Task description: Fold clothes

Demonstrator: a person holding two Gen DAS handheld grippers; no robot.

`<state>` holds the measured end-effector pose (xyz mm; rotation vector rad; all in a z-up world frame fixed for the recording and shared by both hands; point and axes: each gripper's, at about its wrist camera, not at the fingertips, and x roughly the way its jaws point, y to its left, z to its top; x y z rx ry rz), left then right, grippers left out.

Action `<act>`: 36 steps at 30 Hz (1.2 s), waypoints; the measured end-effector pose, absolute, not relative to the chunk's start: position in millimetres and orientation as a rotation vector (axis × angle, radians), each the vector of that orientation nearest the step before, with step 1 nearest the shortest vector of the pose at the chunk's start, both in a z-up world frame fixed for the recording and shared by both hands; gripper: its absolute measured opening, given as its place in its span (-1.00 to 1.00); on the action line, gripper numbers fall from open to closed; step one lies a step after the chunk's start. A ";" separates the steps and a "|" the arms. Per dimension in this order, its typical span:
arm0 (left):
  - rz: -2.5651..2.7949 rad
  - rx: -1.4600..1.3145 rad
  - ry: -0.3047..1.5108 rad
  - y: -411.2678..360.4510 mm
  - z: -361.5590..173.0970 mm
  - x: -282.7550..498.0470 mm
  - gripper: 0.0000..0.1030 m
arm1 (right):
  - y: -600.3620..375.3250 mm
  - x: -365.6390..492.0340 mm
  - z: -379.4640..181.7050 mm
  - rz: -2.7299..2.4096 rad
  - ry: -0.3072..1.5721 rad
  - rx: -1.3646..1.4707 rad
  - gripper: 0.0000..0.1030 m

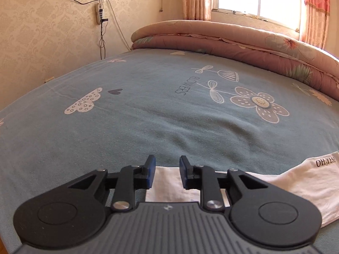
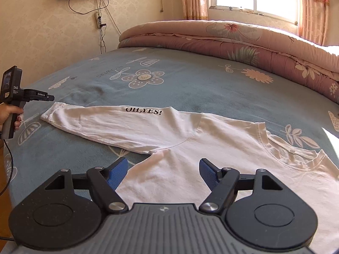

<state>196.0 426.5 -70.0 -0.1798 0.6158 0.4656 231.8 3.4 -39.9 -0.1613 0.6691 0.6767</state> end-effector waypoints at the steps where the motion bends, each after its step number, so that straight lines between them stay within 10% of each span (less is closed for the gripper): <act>1: 0.402 -0.179 0.608 418.1 -67.1 199.3 -0.37 | 3.8 232.6 -41.2 0.674 0.675 -0.157 0.54; 34: -0.069 0.087 0.926 347.2 -95.9 299.7 -0.21 | 2.5 228.9 -61.2 0.703 0.726 -0.146 0.59; 36: -0.074 0.109 0.920 341.0 -96.1 297.4 -0.46 | 3.7 227.4 -61.2 0.710 0.726 -0.149 0.59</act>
